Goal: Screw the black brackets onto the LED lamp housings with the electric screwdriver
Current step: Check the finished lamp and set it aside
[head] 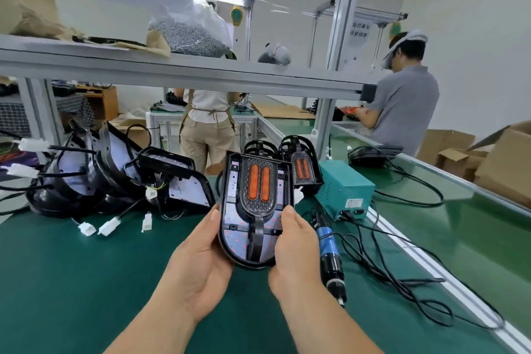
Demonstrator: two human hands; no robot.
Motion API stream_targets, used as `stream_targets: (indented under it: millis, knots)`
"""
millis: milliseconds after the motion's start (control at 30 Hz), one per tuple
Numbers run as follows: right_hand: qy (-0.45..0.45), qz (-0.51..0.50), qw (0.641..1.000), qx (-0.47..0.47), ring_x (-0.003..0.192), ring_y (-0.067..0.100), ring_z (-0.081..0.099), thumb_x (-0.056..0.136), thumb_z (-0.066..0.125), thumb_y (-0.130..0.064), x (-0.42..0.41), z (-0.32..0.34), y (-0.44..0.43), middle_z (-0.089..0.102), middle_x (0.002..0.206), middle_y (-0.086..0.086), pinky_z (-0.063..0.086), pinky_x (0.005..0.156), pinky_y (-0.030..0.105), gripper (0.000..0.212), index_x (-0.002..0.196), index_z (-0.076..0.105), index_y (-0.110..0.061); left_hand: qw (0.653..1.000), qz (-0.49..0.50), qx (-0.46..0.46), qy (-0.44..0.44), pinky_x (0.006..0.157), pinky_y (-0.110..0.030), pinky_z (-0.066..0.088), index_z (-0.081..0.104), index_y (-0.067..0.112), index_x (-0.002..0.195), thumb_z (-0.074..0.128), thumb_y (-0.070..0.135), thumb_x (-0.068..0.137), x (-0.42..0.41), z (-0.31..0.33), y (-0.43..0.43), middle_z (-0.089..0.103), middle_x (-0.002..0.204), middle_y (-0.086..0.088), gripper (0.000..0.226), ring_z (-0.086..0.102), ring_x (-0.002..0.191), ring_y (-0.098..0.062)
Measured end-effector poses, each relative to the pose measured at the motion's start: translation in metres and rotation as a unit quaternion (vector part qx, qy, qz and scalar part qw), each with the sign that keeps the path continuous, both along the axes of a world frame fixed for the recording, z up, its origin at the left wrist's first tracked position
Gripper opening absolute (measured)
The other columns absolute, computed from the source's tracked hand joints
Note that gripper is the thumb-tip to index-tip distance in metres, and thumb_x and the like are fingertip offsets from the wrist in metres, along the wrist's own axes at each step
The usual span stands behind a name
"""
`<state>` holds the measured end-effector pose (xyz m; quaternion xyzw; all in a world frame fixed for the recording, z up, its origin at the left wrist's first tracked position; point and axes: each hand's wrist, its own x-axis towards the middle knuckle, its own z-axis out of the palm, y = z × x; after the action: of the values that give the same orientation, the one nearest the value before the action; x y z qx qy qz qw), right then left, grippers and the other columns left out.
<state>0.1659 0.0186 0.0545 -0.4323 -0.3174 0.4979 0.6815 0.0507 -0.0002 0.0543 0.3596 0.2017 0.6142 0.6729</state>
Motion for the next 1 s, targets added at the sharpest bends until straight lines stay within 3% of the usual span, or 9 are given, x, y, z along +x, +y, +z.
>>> stream_targets:
  millis: [167,300,400,500,600,700,767,867,1000]
  knots:
    - [0.031,-0.089,0.996,-0.009,0.074,0.018,0.072,0.106,0.046,-0.023,0.069,0.009,-0.013,0.078,0.085,0.003,0.057,0.072,0.033,0.046,0.073,0.078,-0.020,0.998,-0.048,-0.021,0.021,0.089,-0.039,0.058,0.060,0.005,0.132,0.038,0.027,0.103,0.073,0.024,-0.001,0.067,0.128,-0.016,0.043,0.065,0.116,-0.031]
    - [0.041,-0.172,0.984,-0.018,0.078,0.021,0.073,0.105,0.048,-0.022,0.133,0.015,-0.037,0.078,0.084,0.001,0.058,0.079,0.038,0.041,0.076,0.076,-0.014,0.992,-0.105,-0.068,0.026,0.084,-0.041,0.060,0.065,0.004,0.125,0.044,0.028,0.099,0.140,0.028,-0.006,0.069,0.122,-0.018,0.042,0.069,0.110,-0.031]
    - [0.046,-0.232,0.971,-0.016,0.089,0.028,0.073,0.105,0.047,-0.020,0.178,0.019,-0.063,0.078,0.088,0.004,0.056,0.091,0.049,0.036,0.082,0.075,-0.013,0.982,-0.154,-0.110,0.026,0.070,-0.038,0.062,0.068,0.002,0.118,0.040,0.026,0.103,0.193,0.026,-0.013,0.072,0.114,-0.018,0.039,0.073,0.099,-0.029]
    - [0.047,-0.284,0.958,-0.011,0.098,0.033,0.072,0.105,0.046,-0.021,0.224,0.018,-0.092,0.078,0.094,0.007,0.054,0.094,0.053,0.032,0.094,0.074,-0.009,0.967,-0.221,-0.120,0.039,0.059,-0.033,0.061,0.071,0.002,0.109,0.044,0.025,0.099,0.245,0.027,-0.028,0.074,0.108,-0.017,0.036,0.075,0.087,-0.026]
    - [0.051,-0.339,0.939,-0.016,0.095,0.029,0.073,0.105,0.046,-0.022,0.270,0.013,-0.125,0.078,0.094,0.006,0.055,0.093,0.051,0.031,0.097,0.073,-0.009,0.949,-0.286,-0.121,0.059,0.057,-0.032,0.060,0.076,0.003,0.101,0.049,0.025,0.092,0.295,0.025,-0.048,0.075,0.105,-0.017,0.036,0.076,0.085,-0.025]
    - [0.058,-0.390,0.918,-0.030,0.091,0.028,0.074,0.106,0.045,-0.023,0.312,0.004,-0.162,0.078,0.093,0.006,0.057,0.089,0.050,0.031,0.102,0.072,-0.008,0.924,-0.351,-0.131,0.079,0.058,-0.035,0.060,0.069,-0.001,0.114,0.044,0.024,0.098,0.343,0.019,-0.071,0.073,0.109,-0.020,0.039,0.075,0.089,-0.029]
    - [0.053,-0.424,0.904,-0.037,0.092,0.028,0.074,0.106,0.044,-0.023,0.335,-0.001,-0.189,0.078,0.094,0.006,0.056,0.091,0.052,0.032,0.100,0.073,-0.009,0.905,-0.393,-0.136,0.088,0.058,-0.036,0.060,0.068,-0.003,0.115,0.049,0.025,0.091,0.373,0.016,-0.092,0.073,0.109,-0.022,0.041,0.075,0.088,-0.031]
    - [0.052,-0.481,0.874,-0.046,0.096,0.028,0.073,0.106,0.044,-0.021,0.364,-0.010,-0.232,0.078,0.097,0.006,0.053,0.096,0.053,0.032,0.101,0.073,-0.009,0.874,-0.455,-0.134,0.105,0.057,-0.035,0.060,0.074,-0.003,0.106,0.055,0.025,0.075,0.412,0.012,-0.126,0.074,0.105,-0.022,0.047,0.075,0.086,-0.031]
    - [0.072,-0.520,0.849,-0.063,0.100,0.031,0.072,0.105,0.046,-0.023,0.386,-0.019,-0.283,0.077,0.100,0.008,0.053,0.097,0.051,0.032,0.102,0.074,-0.008,0.848,-0.489,-0.145,0.143,0.054,-0.033,0.060,0.075,-0.001,0.101,0.057,0.025,0.073,0.446,0.004,-0.166,0.074,0.103,-0.021,0.042,0.076,0.082,-0.029]
